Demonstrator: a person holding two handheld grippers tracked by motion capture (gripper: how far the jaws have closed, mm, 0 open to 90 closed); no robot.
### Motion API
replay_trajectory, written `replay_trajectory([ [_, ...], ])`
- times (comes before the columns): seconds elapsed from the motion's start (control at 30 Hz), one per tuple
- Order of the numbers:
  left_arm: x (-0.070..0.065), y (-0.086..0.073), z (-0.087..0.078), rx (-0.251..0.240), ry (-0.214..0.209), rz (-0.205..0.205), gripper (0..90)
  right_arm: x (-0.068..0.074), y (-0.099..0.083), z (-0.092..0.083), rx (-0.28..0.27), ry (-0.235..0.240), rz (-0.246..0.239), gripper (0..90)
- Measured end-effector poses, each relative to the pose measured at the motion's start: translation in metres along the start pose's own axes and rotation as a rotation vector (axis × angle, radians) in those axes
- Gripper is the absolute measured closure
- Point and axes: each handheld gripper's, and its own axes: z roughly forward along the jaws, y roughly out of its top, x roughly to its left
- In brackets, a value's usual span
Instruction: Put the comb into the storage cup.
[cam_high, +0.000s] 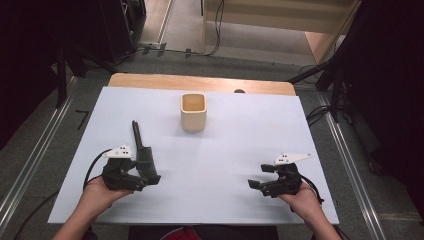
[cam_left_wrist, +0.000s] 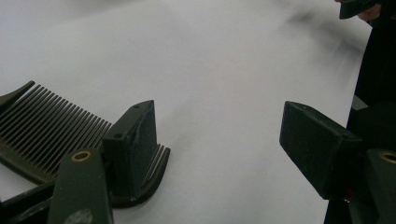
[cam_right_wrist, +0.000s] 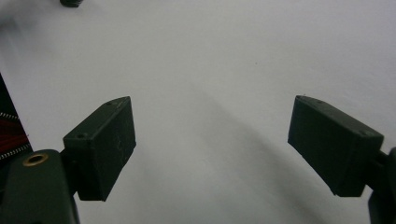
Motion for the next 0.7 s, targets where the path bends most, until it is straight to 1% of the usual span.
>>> replay_trajectory([
  [0.23, 0.0028, 0.0008, -0.0011, 0.002, -0.004, -0.008, 29.6, -0.001, -0.0004, -0.0005, -0.004, -0.004, 0.009, 13.4],
  [0.37, 0.0028, 0.0003, -0.0017, 0.003, -0.001, -0.01, 29.7, -0.001, 0.0001, -0.0009, -0.007, 0.0, 0.011, 13.5],
  [0.47, 0.0024, 0.0008, -0.002, 0.0, 0.0, -0.012, 29.7, -0.0007, -0.0004, -0.0008, 0.0, -0.001, 0.01, 13.5],
  [0.57, 0.0029, 0.0008, -0.0022, 0.008, 0.001, -0.008, 29.7, -0.0009, -0.0002, -0.0011, -0.005, 0.002, 0.012, 13.4],
  [0.7, 0.0033, 0.0007, -0.0019, 0.004, 0.0, -0.015, 29.7, -0.0012, -0.0001, -0.0004, -0.003, 0.006, 0.011, 13.5],
])
